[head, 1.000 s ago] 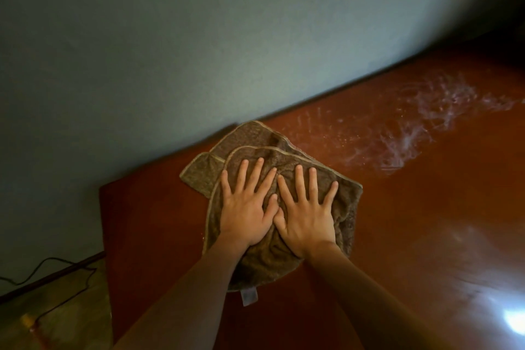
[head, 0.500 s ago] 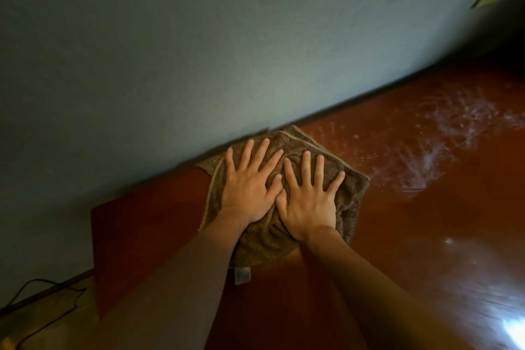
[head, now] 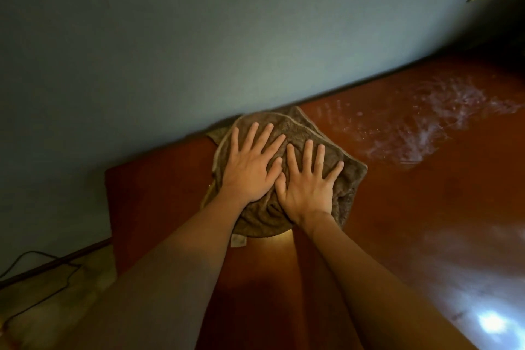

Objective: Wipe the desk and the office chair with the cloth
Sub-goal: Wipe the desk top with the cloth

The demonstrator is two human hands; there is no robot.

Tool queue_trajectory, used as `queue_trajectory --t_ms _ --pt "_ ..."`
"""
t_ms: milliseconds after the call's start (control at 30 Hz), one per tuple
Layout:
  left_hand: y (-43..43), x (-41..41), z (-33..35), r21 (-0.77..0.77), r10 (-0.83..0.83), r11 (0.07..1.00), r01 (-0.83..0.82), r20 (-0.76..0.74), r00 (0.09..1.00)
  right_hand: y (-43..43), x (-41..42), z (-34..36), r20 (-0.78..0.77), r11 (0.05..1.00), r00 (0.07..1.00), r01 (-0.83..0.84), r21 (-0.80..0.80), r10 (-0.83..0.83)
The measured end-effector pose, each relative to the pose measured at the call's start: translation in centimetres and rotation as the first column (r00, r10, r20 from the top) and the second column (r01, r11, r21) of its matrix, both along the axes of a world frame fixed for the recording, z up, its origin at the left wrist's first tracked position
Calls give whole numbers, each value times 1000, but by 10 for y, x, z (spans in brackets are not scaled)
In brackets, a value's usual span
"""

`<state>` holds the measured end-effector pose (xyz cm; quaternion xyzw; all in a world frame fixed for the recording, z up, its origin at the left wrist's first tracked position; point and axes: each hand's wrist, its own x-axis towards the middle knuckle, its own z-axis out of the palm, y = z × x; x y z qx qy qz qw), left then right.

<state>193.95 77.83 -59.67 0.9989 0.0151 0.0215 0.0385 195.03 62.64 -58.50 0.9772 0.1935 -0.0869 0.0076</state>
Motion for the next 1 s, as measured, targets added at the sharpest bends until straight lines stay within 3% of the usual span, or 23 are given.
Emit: queue_trajectory --t_ms 333,1000 --pt "22 -102 -1 -18 27 999 -28 -35 999 19 -93 -2 10 997 998 -64 44 64" --pt "26 -264 1 -70 403 911 -406 -56 914 46 -201 -2 -30 929 928 -369 36 370"
